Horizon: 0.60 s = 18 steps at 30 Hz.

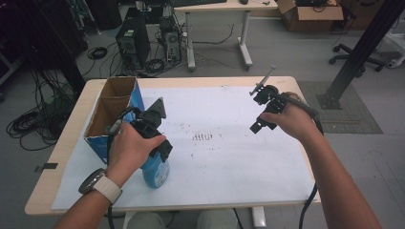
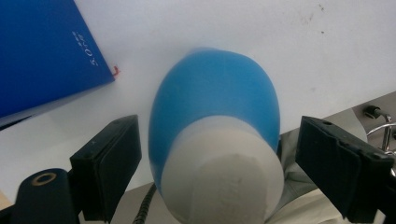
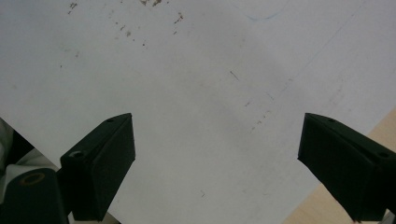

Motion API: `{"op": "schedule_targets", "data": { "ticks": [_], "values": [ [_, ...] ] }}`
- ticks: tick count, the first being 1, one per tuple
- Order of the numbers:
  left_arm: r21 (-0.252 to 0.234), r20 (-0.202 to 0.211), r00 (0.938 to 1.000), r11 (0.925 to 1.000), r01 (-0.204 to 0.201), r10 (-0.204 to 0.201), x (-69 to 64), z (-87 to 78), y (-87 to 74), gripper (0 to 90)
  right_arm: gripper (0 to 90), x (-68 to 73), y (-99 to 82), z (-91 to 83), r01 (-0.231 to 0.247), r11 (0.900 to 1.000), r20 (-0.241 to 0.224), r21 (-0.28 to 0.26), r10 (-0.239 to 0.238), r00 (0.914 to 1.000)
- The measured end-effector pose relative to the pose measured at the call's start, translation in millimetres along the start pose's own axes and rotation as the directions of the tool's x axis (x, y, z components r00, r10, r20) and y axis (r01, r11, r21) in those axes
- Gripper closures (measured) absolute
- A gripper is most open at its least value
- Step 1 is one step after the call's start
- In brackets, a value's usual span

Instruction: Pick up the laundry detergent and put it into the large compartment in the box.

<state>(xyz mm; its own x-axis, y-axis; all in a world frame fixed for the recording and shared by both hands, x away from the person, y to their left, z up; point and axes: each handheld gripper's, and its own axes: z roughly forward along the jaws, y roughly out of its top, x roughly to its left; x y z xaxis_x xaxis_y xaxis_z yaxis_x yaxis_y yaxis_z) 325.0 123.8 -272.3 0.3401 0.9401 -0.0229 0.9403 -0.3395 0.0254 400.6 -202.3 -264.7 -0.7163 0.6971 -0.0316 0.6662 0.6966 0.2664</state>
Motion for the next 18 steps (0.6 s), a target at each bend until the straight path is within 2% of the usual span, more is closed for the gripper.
{"op": "schedule_targets", "data": {
  "ticks": [18],
  "values": [
    [-0.001,-0.001,1.0000,1.0000,-0.002,0.002,-2.0,2.8,1.1,21.1,10.8,-0.5,-0.8,-0.1,-0.005,1.0000,0.002,0.002,0.005,1.0000]
  ]
}}
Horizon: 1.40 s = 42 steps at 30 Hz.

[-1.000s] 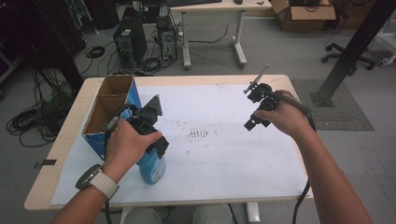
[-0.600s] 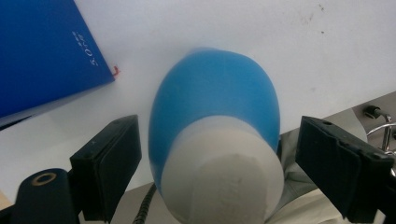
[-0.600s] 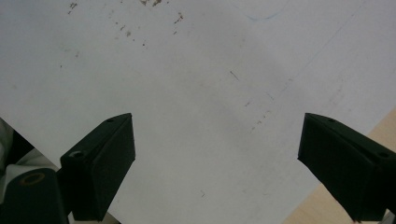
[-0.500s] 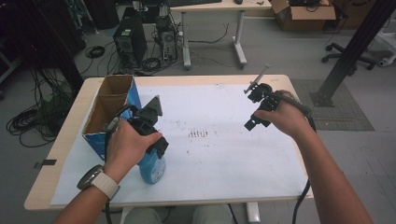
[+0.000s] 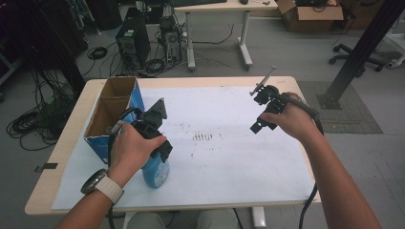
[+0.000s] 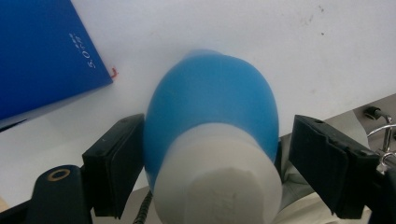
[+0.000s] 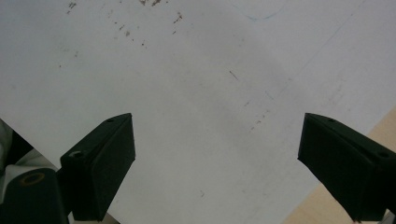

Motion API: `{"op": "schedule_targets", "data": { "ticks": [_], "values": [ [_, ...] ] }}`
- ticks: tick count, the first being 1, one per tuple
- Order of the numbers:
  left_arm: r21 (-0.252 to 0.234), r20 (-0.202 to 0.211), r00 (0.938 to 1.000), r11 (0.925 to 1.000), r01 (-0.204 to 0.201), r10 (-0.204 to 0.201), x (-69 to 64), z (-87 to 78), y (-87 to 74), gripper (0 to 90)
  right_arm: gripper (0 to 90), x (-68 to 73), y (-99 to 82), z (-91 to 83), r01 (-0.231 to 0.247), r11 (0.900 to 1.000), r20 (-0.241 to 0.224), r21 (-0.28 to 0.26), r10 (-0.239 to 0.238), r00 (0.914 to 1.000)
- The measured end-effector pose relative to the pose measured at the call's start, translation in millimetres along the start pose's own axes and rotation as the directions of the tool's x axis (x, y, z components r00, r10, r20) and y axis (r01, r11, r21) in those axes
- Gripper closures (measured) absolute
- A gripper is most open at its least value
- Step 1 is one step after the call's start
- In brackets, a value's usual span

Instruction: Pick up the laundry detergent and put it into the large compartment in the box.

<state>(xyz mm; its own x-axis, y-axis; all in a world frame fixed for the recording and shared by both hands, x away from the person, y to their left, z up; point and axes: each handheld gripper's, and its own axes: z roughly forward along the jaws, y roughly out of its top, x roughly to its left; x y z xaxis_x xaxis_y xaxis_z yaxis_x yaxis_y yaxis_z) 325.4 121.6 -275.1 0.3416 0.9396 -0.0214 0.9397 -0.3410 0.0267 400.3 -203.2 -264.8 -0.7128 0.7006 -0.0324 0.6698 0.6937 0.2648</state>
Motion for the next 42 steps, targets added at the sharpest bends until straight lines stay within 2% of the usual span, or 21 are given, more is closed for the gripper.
{"op": "schedule_targets", "data": {
  "ticks": [23,42],
  "values": [
    [-0.008,-0.031,0.9995,1.0000,0.002,-0.002,1.8,2.5,-0.8,35.8,10.8,-1.1,-1.9,0.8,-0.007,1.0000,-0.004,-0.006,0.007,1.0000],
    [-0.019,-0.053,0.9985,0.9997,-0.012,0.011,-0.6,-0.1,-0.3,37.3,10.8,-1.9,-3.4,0.5,-0.013,0.9998,-0.008,-0.013,0.013,0.9999]
  ]
}}
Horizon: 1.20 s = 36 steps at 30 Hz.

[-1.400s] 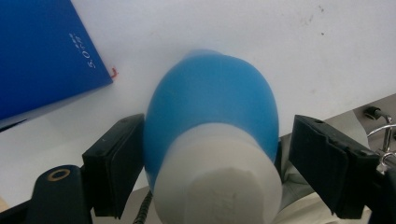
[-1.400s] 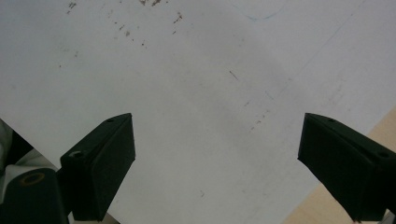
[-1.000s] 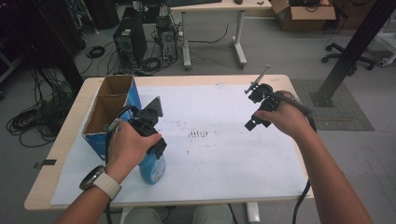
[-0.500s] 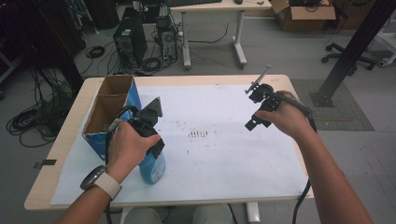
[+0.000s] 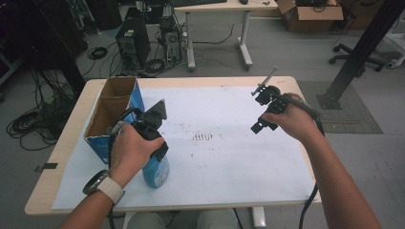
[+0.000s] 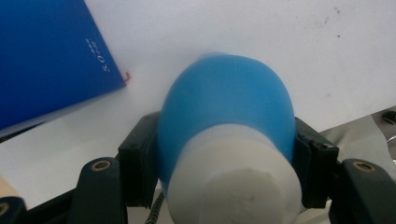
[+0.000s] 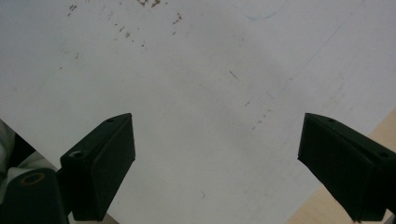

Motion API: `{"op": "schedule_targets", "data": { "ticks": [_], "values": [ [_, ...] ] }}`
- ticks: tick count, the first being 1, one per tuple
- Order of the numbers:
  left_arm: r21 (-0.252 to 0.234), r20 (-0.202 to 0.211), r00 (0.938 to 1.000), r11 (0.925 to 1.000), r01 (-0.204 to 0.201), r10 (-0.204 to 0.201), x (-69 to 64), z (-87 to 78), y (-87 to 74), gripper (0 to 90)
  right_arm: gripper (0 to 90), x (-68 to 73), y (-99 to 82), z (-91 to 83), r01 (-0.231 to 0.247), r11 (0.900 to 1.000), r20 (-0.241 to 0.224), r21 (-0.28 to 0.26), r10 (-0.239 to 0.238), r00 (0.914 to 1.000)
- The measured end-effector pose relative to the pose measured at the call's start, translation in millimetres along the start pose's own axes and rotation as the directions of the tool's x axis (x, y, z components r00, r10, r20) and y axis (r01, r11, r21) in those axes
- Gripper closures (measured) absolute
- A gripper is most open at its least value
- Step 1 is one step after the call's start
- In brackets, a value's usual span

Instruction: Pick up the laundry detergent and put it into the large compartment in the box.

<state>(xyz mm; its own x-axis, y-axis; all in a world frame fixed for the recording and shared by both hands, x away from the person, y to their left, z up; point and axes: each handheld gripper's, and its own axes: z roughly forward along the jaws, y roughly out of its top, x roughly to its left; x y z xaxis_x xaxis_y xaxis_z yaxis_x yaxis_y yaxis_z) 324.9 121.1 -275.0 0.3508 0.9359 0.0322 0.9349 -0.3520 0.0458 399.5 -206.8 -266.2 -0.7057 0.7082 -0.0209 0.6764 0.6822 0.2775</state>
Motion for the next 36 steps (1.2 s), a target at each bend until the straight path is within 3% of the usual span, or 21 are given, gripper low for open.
{"op": "schedule_targets", "data": {
  "ticks": [10,21,26,36],
  "values": [
    [-0.008,-0.014,0.9999,1.0000,0.003,-0.003,1.2,-24.4,1.0,37.4,10.8,-1.7,-1.0,-1.1,-0.008,1.0000,-0.002,-0.003,0.008,1.0000],
    [-0.010,0.000,1.0000,0.9999,-0.003,0.003,-2.5,-48.8,2.3,37.4,10.9,-1.8,-3.3,-3.2,-0.007,0.9999,-0.004,-0.009,0.007,1.0000],
    [-0.012,-0.002,1.0000,0.9999,0.004,-0.004,-4.2,-55.7,3.0,37.4,10.9,-1.7,-3.4,-4.9,-0.004,0.9999,-0.003,-0.013,0.004,1.0000],
    [-0.028,-0.003,0.9998,0.9994,0.020,-0.020,-1.2,-84.4,2.3,37.5,10.8,-2.5,-3.7,-6.5,-0.006,0.9999,-0.003,-0.013,0.006,1.0000]
  ]
}}
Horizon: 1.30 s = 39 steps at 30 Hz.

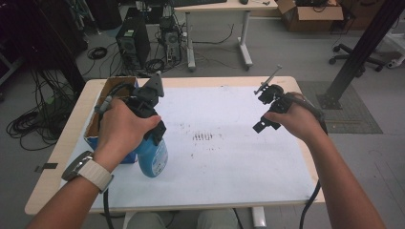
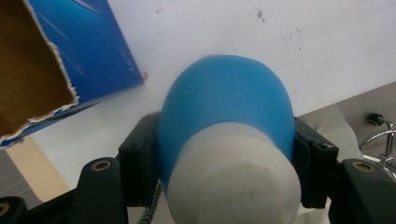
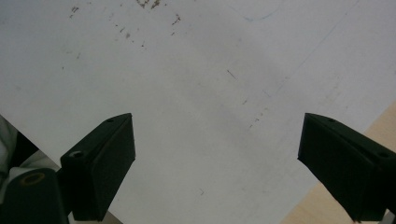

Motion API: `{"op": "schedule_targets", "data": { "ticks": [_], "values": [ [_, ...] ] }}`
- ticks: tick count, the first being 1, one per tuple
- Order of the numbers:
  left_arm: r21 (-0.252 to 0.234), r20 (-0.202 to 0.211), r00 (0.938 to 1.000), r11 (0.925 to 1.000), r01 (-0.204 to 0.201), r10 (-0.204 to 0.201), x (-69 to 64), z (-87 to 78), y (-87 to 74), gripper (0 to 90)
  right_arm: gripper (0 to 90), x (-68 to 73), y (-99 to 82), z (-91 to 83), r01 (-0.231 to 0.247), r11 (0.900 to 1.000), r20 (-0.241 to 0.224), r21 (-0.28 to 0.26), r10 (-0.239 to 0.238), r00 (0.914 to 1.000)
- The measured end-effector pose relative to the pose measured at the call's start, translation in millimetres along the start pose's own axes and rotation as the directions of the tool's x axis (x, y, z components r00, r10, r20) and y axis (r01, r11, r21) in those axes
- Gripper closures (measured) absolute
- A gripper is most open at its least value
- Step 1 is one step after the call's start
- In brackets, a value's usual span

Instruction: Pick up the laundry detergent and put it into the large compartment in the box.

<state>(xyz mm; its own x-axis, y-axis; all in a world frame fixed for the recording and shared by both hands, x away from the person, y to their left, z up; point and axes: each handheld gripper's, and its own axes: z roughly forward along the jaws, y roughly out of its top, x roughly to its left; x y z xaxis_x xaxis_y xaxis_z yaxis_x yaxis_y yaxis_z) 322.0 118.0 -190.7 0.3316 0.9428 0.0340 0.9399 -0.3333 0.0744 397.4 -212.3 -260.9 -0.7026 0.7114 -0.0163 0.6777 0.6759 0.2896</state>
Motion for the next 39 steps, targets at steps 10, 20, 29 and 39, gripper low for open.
{"op": "schedule_targets", "data": {
  "ticks": [10,20,29,39],
  "values": [
    [-0.011,0.001,0.9999,0.9999,0.012,-0.012,5.0,-33.2,2.1,37.5,10.8,1.1,3.8,0.4,0.003,1.0000,0.000,-0.003,-0.003,1.0000],
    [-0.003,0.004,0.9994,0.9994,0.033,-0.033,15.4,-61.2,7.2,37.5,10.8,-0.2,3.9,2.7,0.003,1.0000,-0.002,-0.006,-0.003,1.0000],
    [-0.023,-0.002,0.9982,0.9980,0.060,-0.060,27.5,-87.7,12.4,37.5,10.8,-3.5,5.5,7.3,-0.004,1.0000,-0.009,-0.004,0.004,1.0000],
    [-0.047,-0.020,0.9921,0.9913,0.123,-0.124,50.2,-112.1,19.1,37.5,10.8,-11.0,2.7,11.1,-0.024,0.9997,-0.014,0.000,0.024,0.9996]
  ]
}}
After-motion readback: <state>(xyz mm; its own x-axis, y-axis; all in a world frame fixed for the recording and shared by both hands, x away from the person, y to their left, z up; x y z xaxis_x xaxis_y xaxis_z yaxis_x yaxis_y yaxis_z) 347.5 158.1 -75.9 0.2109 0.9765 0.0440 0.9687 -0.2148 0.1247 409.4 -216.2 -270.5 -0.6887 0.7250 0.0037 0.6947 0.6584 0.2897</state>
